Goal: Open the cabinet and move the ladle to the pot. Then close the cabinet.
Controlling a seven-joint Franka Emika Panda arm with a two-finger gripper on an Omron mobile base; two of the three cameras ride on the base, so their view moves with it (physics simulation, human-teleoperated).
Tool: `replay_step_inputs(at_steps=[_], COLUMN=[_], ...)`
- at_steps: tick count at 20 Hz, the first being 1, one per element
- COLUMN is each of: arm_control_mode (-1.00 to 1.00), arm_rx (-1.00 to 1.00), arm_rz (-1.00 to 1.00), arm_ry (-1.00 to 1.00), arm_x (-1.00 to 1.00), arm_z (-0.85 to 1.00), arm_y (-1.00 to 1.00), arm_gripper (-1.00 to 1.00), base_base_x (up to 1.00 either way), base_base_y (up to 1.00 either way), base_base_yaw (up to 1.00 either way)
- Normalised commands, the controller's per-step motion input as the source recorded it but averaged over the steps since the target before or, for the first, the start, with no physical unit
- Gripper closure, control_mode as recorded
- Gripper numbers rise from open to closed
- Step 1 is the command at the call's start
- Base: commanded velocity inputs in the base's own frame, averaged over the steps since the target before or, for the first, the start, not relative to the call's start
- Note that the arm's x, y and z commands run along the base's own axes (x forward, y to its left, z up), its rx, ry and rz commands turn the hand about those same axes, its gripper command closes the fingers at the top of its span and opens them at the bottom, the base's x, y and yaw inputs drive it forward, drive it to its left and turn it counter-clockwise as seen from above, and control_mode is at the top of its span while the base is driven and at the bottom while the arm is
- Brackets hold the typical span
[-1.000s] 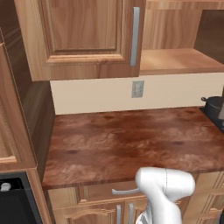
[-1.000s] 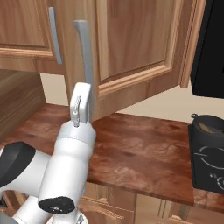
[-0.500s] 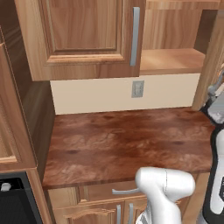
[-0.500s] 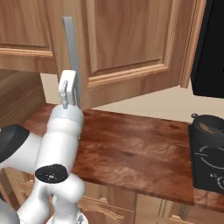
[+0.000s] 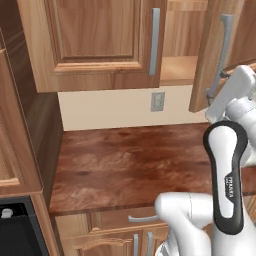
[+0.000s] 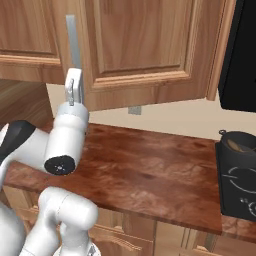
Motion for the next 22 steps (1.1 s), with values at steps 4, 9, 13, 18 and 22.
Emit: replay_step_inputs(at_steps=[4,9,13,18,22], arm_control_mode=[-1.0,-1.0,-1.0,-1.0,-1.0], arm_rx=[0.04,0.03,0.03,0.03,0.03], arm_rz=[0.04,0.02,0.01,0.02,0.03], arm_ry=[0.0,0.0,0.0,0.0,0.0], arm_x=[1.0,0.99,0.85,0.78,0.59], arm_z=[0.0,0.0,0.0,0.0,0.0], arm_y=[0.0,0.0,0.0,0.0,0.0], arm_gripper=[-1.0,-1.0,-1.0,-1.0,-1.0], base_base_x=[0.0,0.0,0.0,0.0,0.0], base_base_y=[0.0,0.0,0.0,0.0,0.0], base_base_yaw=[0.0,0.0,0.0,0.0,0.0])
